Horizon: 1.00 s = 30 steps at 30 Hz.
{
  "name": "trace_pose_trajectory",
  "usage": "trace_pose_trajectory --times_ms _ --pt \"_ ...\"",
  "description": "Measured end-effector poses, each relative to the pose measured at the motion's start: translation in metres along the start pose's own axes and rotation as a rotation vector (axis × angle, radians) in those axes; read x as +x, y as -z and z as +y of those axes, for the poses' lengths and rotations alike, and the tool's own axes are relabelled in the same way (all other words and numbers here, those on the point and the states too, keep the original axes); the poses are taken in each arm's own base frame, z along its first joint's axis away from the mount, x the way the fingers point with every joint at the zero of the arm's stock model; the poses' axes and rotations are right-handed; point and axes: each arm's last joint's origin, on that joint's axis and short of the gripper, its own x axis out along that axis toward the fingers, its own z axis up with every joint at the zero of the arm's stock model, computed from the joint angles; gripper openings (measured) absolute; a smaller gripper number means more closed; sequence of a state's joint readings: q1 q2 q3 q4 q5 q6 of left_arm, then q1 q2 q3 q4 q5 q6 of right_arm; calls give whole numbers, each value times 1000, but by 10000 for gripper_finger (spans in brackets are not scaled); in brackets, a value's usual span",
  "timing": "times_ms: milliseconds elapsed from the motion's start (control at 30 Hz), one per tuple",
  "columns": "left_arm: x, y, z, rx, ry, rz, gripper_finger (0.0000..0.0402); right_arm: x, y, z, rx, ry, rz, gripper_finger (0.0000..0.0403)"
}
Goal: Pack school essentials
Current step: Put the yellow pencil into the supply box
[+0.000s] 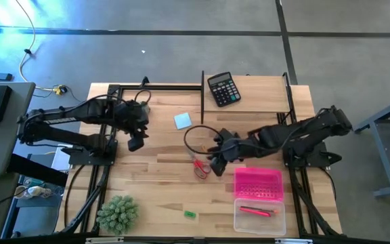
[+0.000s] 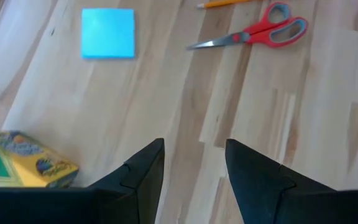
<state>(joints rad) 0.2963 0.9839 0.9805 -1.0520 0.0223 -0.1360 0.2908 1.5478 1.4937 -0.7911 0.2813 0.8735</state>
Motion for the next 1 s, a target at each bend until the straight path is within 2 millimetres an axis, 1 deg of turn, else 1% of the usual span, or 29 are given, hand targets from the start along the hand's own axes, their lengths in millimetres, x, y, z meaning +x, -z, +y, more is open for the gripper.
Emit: trace_pose_trajectory --times_ms 100,200,300,533,700,1000 --pt "-1 3 4 -17 -9 -6 159 3 -4 -1 -17 98 77 138" --pt "-1 5 5 -25 -12 -9 158 13 -5 3 -26 136 136 138" --pt "-1 4 5 -30 -12 -10 159 32 1 4 -15 158 202 138" --pt "-1 4 5 -25 -12 -10 159 80 23 3 79 247 370 138" --pt "-1 4 5 -25 -12 -10 159 107 35 2 127 298 442 138" --pt "-1 4 5 -25 -12 -11 159 129 48 -3 164 384 484 138"
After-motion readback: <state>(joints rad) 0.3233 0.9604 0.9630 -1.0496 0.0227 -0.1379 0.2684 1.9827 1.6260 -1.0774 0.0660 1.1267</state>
